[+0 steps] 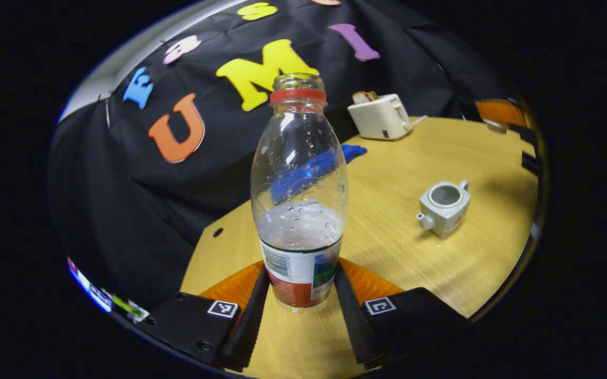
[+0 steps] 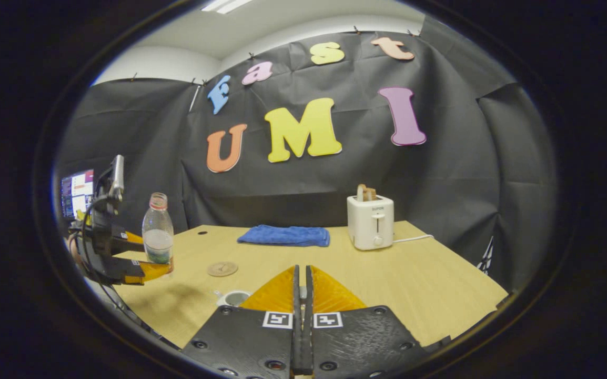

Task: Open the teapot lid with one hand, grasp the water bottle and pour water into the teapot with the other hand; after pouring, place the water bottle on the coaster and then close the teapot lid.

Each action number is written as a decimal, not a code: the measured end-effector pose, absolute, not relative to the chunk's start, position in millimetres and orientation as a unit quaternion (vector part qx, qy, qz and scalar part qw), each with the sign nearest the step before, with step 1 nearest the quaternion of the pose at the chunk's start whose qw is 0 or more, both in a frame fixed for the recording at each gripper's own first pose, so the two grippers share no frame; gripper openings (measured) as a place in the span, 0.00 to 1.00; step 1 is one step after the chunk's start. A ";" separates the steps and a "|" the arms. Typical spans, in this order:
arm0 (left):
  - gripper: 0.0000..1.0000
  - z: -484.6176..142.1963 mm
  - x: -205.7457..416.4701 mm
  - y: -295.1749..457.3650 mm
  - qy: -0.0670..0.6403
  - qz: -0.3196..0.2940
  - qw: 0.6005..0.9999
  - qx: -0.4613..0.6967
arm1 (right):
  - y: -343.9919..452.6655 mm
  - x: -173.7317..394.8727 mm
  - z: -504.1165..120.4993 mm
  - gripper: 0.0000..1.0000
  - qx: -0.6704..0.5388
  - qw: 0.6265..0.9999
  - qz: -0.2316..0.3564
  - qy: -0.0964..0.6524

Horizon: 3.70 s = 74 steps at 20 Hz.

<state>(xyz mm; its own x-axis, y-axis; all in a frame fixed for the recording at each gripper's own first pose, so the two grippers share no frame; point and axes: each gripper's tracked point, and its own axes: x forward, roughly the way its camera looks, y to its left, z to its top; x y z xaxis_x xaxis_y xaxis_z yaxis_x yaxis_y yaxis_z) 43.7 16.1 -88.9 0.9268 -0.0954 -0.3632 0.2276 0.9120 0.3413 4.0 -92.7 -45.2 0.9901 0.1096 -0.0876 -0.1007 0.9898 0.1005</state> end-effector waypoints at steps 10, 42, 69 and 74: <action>0.72 -94.8 44.8 21.2 0.118 -0.083 0.989 0.020 | -30.4 16.7 -35.1 0.00 0.025 0.994 0.094 0.038; 0.74 -95.4 205.3 -9.1 0.122 -0.103 0.986 -0.051 | 20.8 65.1 -71.1 0.00 0.006 0.989 0.137 0.059; 0.99 -120.6 187.6 -4.2 0.187 -0.090 0.978 -0.024 | 28.4 66.6 -75.7 0.00 0.009 0.988 0.139 0.064; 0.99 -140.6 168.4 4.2 0.223 -0.078 0.971 -0.047 | 27.7 70.7 -77.2 0.00 0.011 0.988 0.137 0.066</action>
<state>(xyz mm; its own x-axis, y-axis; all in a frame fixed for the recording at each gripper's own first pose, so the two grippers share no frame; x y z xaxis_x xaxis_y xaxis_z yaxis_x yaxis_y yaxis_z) 168.4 4.2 -140.6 0.8883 -0.1725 -0.4256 0.1303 0.9834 -0.1265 70.7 27.7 -77.2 0.9539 0.2721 -0.1269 -0.2692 0.9623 0.0396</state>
